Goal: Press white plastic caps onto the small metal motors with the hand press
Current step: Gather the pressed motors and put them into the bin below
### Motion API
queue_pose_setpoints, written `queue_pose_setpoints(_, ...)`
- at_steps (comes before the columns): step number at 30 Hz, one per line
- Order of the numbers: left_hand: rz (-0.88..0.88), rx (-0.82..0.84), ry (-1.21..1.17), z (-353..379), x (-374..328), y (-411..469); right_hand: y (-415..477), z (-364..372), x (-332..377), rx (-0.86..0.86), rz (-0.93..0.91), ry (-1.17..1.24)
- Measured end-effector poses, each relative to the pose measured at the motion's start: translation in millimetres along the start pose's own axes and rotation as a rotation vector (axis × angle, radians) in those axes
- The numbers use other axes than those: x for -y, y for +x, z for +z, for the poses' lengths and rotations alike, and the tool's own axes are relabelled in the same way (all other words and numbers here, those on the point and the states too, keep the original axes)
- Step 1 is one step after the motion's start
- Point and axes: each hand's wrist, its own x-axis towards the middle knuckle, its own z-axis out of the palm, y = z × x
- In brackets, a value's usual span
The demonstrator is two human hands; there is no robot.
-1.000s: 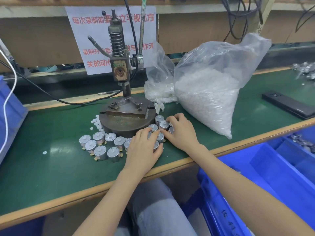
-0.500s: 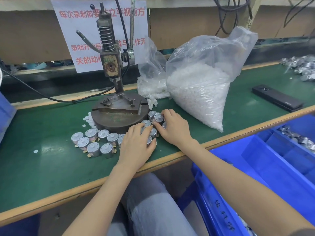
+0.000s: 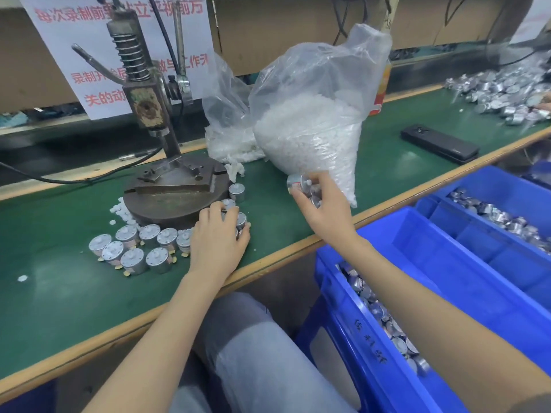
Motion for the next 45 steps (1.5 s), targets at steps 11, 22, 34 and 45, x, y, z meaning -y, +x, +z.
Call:
queue_pose_setpoints(11,-0.022,-0.022,0.016,1.4,-6.9,-1.3,-96.3,-79.9,-96.7,-0.067,0.305,-0.211)
queue_pose_setpoints(22,-0.038,-0.073,0.011,4.2,-4.9,-5.6,-119.4,-31.0,-164.8,0.235,0.556,-0.532)
queue_pose_setpoints(34,-0.068,-0.066,-0.055,3.6,-3.9,-6.8,-109.1,-32.1,-160.8,0.233,0.600,-0.430)
queue_pose_setpoints(45,-0.107,-0.133,0.028,1.9,-7.2,-8.2,-53.9,-31.3,-16.8,-0.113,-0.151,-0.177)
